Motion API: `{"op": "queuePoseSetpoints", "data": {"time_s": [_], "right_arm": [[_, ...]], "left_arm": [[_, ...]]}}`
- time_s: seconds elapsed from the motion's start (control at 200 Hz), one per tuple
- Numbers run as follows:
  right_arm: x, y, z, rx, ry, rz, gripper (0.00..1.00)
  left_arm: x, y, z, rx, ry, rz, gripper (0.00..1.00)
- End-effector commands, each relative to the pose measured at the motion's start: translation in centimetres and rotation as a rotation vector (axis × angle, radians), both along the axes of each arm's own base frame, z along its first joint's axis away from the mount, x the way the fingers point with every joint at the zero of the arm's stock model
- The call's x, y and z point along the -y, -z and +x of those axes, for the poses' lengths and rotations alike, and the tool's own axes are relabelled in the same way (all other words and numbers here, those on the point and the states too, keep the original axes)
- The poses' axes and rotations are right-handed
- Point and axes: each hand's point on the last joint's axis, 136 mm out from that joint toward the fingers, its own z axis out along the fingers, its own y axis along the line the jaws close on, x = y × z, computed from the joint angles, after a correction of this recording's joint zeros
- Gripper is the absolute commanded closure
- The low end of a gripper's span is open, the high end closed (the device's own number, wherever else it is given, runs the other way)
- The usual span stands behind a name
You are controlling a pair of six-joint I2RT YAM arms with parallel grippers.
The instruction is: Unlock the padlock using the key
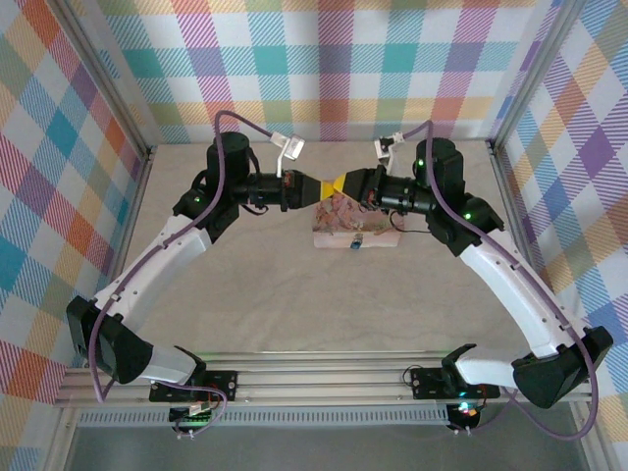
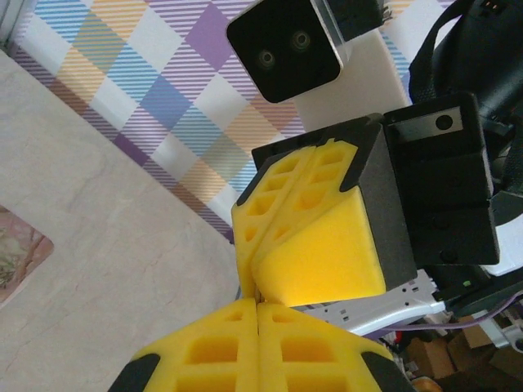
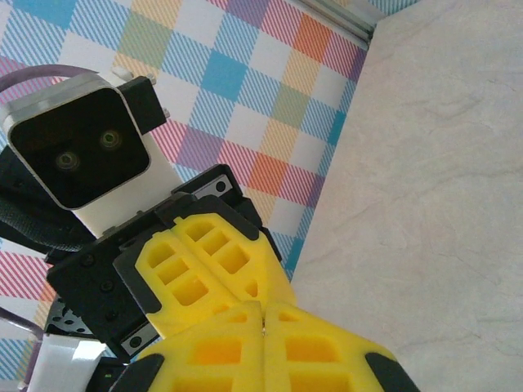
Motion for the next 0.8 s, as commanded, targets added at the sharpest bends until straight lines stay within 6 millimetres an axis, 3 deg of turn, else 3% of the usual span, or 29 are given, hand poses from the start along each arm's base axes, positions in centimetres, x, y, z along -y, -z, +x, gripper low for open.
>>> {"op": "queuePoseSetpoints", "data": {"time_s": [0.0,0.055,0.185,0.295,0.425,0.565,0.795], "right_arm": [[0.1,0.2,0.2,0.056,0.005,-0.008,1.0],[0.4,0.2,0.3,0.076,0.019,-0.012,1.0],[0.8,0.5,0.2,0.098,0.03,-0.026,1.0],[1.0,0.6,0.2,0.125,0.017,-0.051,1.0],[1.1,0.7,0.0,0.161,0.004,-0.074,1.0],[1.3,0.9,0.0,0.175,0.01,-0.095,1.0],[0.6,0.8,0.0,0.189,-0.031,-0.086,1.0]], "left_arm": [[0.3,-2.7,-2.8,0.099,0.062,-0.026,1.0],[0.1,-2.6,-2.7,0.098,0.043,-0.018,0.95],[-0.5,-1.9,-2.0,0.058,-0.028,0.005,0.64],[-1.8,-1.5,-1.0,-0.026,-0.105,-0.039,0.55],[-2.5,-1.1,-0.9,-0.098,-0.121,-0.107,0.55],[-2.2,-1.0,-1.7,-0.119,-0.07,-0.128,0.62],[-1.2,-0.1,-1.7,-0.129,-0.041,-0.074,0.62]]}}
